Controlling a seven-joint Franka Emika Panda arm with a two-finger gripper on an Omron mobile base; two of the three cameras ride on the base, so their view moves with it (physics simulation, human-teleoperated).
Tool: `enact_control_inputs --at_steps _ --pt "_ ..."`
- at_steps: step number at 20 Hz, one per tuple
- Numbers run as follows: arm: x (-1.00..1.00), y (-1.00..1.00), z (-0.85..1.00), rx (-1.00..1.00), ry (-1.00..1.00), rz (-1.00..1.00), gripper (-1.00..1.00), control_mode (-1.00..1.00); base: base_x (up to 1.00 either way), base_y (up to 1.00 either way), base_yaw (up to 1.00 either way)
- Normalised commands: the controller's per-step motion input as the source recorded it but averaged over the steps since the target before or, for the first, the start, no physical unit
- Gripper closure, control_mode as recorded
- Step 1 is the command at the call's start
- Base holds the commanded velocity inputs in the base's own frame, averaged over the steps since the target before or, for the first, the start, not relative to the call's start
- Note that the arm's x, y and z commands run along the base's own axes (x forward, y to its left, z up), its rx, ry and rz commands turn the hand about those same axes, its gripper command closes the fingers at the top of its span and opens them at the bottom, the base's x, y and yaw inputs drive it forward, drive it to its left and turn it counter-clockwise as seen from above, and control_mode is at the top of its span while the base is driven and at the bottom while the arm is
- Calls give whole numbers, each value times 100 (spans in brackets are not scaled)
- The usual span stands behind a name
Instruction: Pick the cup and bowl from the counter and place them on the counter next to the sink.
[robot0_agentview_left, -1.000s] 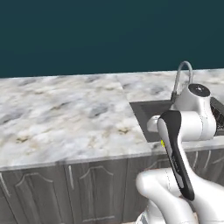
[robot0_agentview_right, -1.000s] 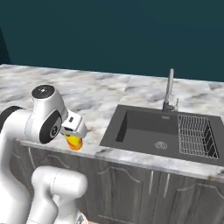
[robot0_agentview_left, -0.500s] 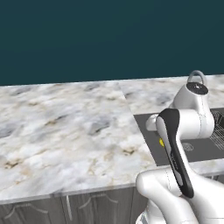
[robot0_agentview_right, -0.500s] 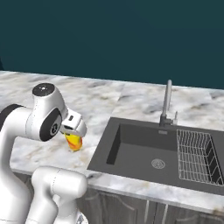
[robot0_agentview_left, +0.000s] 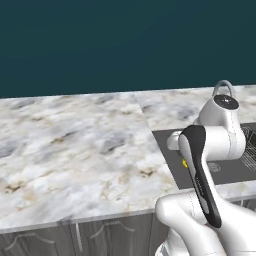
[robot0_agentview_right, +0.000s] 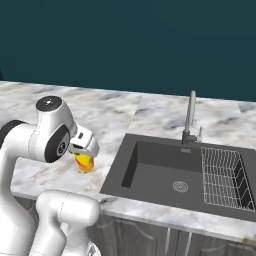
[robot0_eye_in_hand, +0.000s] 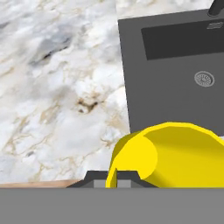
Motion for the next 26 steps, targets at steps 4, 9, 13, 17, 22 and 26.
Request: enact_control_inputs --at_steps 4,9,13,17,22,26 --pt "0 0 0 0 0 0 100 100 0 0 0" --pt "0 1 0 0 -1 0 100 -100 0 0 0" --pt "0 10 -4 0 -3 0 100 -100 0 0 0" --pt "36 17 -4 0 0 0 100 -100 0 0 0" --pt "37 2 -12 0 0 0 100 -100 0 0 0" --pt "22 0 -34 0 0 0 100 -100 0 0 0"
